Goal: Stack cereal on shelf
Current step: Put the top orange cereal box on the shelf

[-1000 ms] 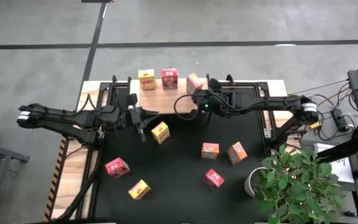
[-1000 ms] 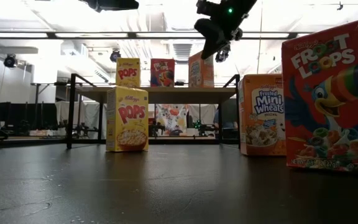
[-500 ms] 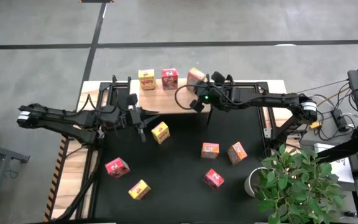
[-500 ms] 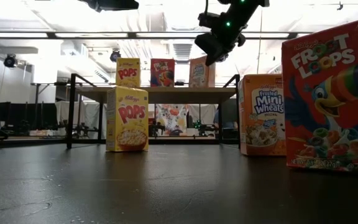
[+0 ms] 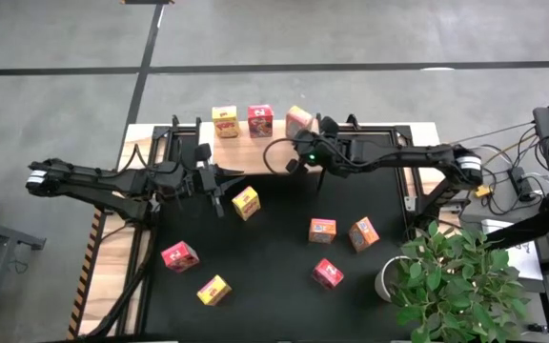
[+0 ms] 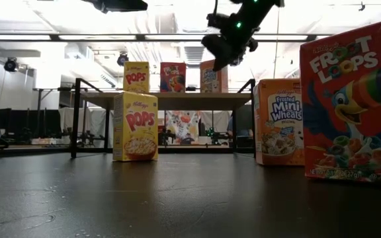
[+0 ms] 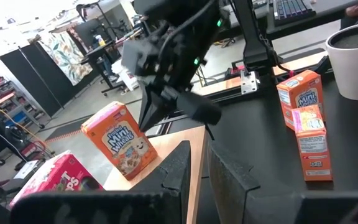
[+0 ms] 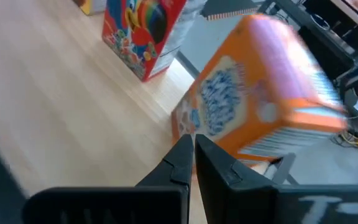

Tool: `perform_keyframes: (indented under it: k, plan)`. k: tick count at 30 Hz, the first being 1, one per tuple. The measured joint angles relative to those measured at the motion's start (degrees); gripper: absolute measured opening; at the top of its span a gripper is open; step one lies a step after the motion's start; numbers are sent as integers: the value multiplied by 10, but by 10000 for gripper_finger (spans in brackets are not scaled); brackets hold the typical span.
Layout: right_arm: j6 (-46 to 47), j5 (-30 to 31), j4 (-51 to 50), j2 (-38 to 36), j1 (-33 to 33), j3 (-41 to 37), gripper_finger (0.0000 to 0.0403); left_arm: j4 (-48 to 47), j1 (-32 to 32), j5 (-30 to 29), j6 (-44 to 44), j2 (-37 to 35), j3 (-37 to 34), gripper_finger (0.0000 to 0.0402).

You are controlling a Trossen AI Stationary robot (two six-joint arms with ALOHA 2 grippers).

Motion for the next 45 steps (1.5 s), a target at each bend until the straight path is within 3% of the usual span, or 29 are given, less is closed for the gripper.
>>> perform_keyframes:
  k: [25, 32, 45]
  plan:
    - [-29, 30, -9, 20, -38, 0, 9, -2, 0, 0, 0, 0, 0, 39]
    - [-6, 29, -11, 19, -22, 0, 9, -3, 0, 0, 0, 0, 0, 39]
    - [-33, 30, 75, 28, -39, -21, 9, -2, 0, 0, 3, 0, 0, 39]
